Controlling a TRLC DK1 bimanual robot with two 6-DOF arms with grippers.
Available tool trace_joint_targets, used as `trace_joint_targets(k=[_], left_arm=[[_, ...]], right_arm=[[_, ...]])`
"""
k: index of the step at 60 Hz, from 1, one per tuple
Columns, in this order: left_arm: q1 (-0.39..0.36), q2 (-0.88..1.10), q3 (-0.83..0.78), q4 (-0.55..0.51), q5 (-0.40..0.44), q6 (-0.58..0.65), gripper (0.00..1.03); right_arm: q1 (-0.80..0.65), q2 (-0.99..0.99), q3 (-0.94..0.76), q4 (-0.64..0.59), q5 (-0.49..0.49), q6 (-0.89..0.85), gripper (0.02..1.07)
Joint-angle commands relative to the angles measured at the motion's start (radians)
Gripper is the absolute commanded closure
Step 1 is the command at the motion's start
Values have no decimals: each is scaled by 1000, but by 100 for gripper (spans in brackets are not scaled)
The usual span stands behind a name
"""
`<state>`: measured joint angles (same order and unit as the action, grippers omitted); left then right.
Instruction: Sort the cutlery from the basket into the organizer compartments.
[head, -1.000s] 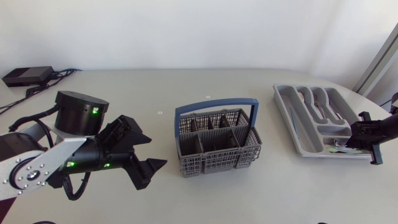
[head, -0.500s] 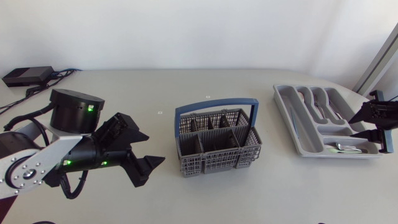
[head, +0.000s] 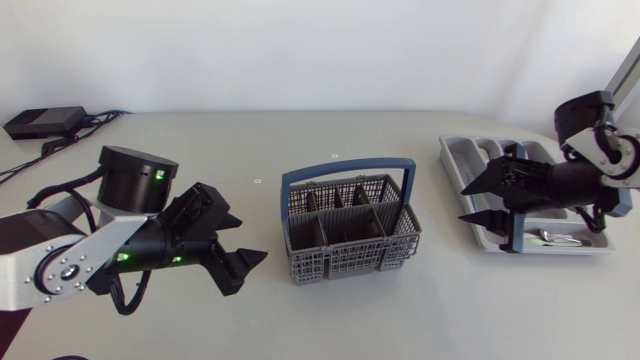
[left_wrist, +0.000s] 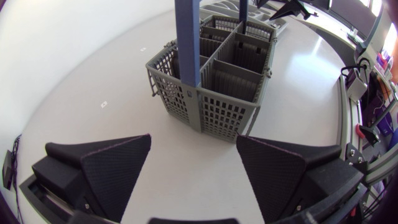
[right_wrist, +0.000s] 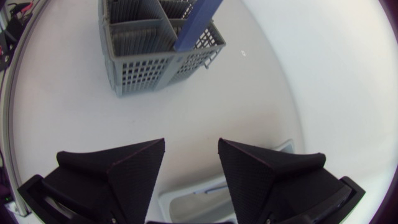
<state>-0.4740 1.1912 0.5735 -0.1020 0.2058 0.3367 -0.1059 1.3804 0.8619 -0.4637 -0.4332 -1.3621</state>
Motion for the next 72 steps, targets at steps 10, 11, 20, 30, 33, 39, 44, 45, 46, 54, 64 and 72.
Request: trace_joint_targets(k=[10, 11, 20, 30, 33, 39, 44, 45, 46, 54, 64, 72], left_arm=[[0, 93, 62, 30, 21, -22, 9], [0, 97, 65, 33, 23, -22, 9], [-5, 153, 83, 68, 29, -33, 9], [14, 208, 109, 97, 38, -30, 9], [34, 222, 118, 104, 58, -28, 9], [74, 246, 137, 116, 84, -16, 9], [107, 265, 152, 119, 103, -1, 9], [115, 271, 157, 119, 106, 1, 9], [124, 274, 160, 120, 106, 4, 9], [181, 309, 197, 120, 142, 19, 9], [206, 350, 226, 117, 158, 33, 9], [215, 366, 243, 117, 159, 38, 9]], right_arm=[[158, 46, -54, 119, 31, 259, 43], [167, 46, -55, 120, 34, 265, 43], [239, 43, -75, 126, 48, 327, 43], [316, 32, -101, 146, 74, 383, 43], [337, 32, -98, 151, 82, 402, 43], [379, 42, -92, 186, 113, 437, 43], [399, 72, -64, 201, 122, 468, 43], [405, 80, -57, 201, 125, 474, 43], [410, 88, -52, 203, 129, 480, 43], [446, 160, -1, 260, 174, 526, 43], [454, 253, 85, 284, 211, 561, 43], [451, 299, 129, 293, 218, 574, 43]])
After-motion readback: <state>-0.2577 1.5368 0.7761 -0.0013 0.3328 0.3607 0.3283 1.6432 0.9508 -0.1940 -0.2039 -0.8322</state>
